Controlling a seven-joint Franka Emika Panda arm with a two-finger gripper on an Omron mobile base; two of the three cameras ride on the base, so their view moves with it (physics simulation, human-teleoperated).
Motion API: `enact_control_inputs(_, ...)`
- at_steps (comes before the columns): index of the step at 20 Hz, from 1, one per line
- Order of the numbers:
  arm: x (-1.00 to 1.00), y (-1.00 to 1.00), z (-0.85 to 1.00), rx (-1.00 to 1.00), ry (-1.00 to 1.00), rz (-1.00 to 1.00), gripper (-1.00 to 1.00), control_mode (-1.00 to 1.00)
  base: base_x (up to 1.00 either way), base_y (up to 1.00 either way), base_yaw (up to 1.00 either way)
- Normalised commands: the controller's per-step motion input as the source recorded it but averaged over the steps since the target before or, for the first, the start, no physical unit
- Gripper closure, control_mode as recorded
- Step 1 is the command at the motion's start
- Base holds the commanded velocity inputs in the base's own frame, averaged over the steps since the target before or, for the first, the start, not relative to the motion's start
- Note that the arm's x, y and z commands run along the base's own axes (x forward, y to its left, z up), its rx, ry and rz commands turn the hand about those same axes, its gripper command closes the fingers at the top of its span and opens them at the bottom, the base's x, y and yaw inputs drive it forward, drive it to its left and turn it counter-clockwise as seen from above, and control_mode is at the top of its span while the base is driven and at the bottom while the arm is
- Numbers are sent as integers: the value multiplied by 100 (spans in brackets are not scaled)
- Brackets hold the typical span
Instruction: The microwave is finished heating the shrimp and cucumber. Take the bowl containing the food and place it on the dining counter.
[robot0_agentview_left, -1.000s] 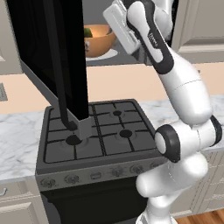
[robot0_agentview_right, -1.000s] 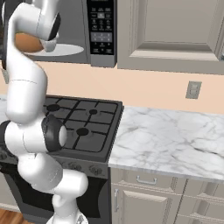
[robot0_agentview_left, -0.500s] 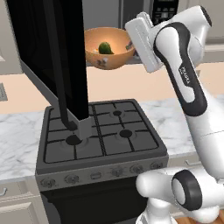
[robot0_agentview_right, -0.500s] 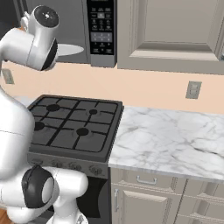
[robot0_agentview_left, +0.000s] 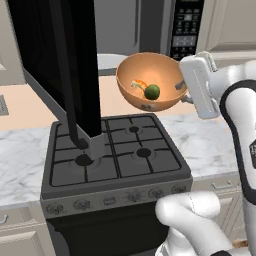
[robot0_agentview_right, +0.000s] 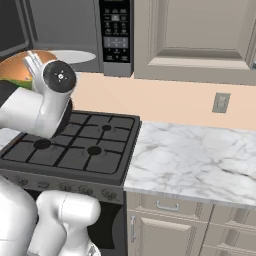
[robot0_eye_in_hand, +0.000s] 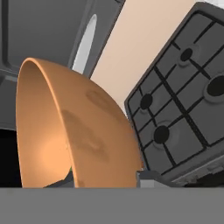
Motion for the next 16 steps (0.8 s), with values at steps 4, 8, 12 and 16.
enact_control_inputs(4,-100,-57,-80,0,0,0,100,-100,0,0,0)
enact_control_inputs(8,-97,-56,-79,0,0,0,100,-100,0,0,0)
enact_control_inputs(12,-5,-8,-6,0,0,0,100,-100,0,0,0)
enact_control_inputs(16,0,0,0,0,0,0,100,-100,0,0,0)
